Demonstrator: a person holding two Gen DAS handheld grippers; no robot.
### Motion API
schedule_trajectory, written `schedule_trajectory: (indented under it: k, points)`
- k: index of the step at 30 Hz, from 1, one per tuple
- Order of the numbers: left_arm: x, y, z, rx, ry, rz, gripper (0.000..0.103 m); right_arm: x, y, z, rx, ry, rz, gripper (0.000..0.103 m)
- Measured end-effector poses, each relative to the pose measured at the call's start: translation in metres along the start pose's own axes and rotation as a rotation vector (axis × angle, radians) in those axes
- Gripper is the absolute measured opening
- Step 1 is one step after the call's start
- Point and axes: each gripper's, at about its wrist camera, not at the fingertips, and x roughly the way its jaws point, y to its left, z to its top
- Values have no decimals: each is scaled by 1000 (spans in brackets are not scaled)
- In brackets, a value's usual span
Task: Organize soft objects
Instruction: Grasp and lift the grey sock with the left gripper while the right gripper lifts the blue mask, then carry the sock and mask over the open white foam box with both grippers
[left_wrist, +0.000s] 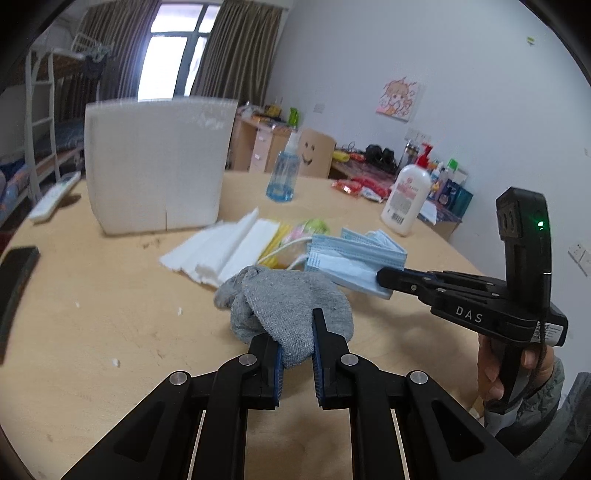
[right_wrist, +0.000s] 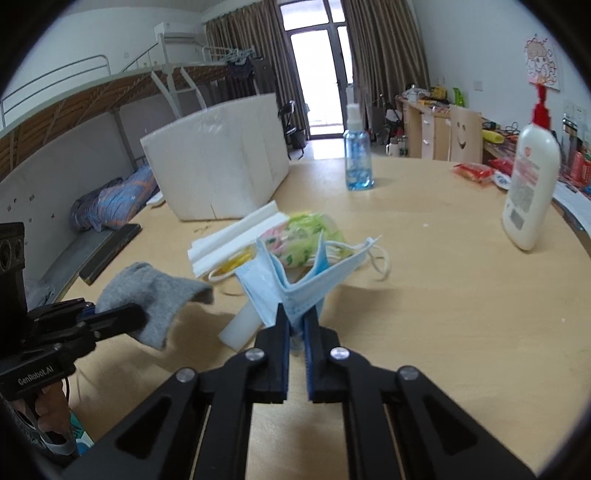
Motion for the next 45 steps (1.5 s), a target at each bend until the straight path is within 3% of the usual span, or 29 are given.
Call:
schedule_trajectory:
  k: [19, 33, 36, 45]
  points:
    - [-82, -45, 18, 115, -224, 62, 14, -89, 23, 6, -64, -228, -23, 9]
    - [-130, -71, 15, 209, -394, 192, 14, -129, 35, -5, -105, -347, -30, 9]
    - [-138, -75, 13, 220, -431, 258, 14, -136, 38, -8, -113, -363, -26, 9]
    - [-151, -73, 7, 221, -470, 355, 14, -144, 51, -13, -151, -398, -9, 9]
